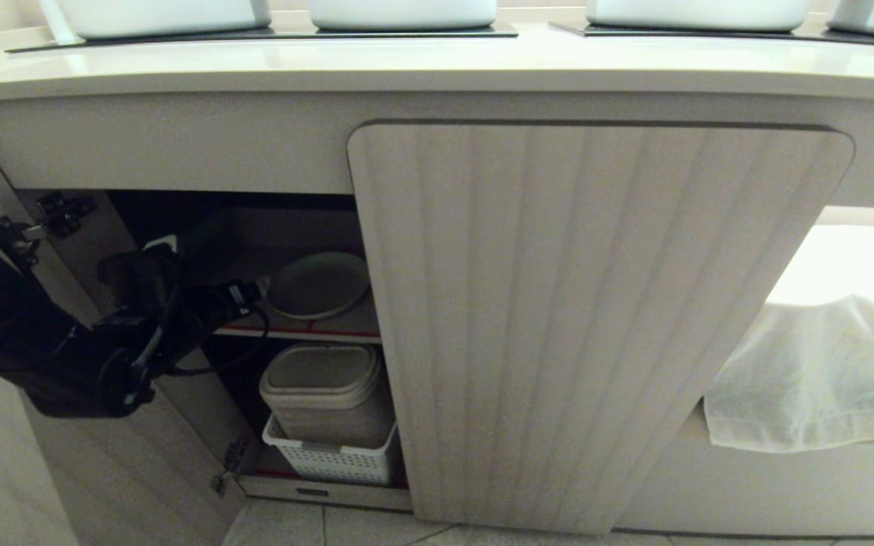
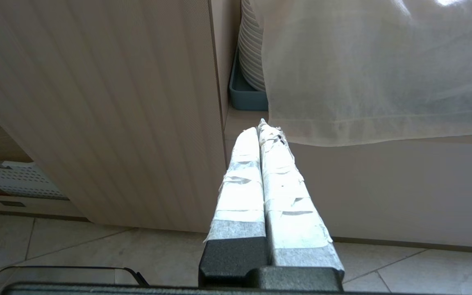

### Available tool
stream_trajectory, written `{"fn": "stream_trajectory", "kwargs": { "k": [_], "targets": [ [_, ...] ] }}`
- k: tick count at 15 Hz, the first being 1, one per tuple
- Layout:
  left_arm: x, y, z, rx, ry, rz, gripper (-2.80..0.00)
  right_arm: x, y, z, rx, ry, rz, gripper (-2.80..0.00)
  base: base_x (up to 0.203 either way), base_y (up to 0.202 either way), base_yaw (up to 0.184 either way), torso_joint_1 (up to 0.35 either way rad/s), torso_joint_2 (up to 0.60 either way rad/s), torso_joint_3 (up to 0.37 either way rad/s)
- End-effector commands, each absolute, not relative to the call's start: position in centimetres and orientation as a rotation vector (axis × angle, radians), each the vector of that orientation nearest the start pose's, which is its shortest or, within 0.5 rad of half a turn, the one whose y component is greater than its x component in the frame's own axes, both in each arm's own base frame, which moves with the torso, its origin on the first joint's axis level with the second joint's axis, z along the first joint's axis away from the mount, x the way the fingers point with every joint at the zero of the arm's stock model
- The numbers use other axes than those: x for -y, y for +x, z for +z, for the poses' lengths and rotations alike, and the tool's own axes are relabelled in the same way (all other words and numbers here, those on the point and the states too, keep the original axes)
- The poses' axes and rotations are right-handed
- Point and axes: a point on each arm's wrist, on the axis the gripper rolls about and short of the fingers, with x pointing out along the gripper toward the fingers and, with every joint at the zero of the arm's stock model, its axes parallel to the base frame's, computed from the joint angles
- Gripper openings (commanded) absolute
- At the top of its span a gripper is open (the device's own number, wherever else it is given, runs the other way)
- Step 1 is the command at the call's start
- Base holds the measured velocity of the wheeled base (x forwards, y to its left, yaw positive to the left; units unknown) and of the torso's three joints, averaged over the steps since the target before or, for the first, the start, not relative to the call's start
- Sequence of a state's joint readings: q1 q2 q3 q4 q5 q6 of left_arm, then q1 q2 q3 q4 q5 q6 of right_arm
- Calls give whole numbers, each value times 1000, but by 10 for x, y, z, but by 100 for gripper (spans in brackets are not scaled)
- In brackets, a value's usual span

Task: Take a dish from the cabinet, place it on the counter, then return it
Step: Close the cabinet door

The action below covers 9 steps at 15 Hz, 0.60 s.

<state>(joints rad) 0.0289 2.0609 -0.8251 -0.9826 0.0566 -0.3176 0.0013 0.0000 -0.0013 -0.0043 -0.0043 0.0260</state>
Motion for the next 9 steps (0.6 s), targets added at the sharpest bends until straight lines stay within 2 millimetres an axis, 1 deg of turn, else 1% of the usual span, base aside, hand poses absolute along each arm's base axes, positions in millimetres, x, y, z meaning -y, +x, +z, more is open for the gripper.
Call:
{"fn": "stream_trajectory", "kwargs": {
  "k": [1,5,6,9],
  "targets": [
    [-11,368,96,-241,-313,124,0,0,-23,76,6,26,-3,-280,0,0,0,0,0,0],
    [-11,368,96,-242,-312,123,0,0,-23,76,6,26,-3,-280,0,0,0,0,0,0],
    [-11,368,95,-242,-312,124,-280,0,-23,76,6,26,-3,-280,0,0,0,0,0,0],
    [-11,368,95,-245,-312,123,-280,0,-23,76,5,26,-3,-280,0,0,0,0,0,0]
  ]
}}
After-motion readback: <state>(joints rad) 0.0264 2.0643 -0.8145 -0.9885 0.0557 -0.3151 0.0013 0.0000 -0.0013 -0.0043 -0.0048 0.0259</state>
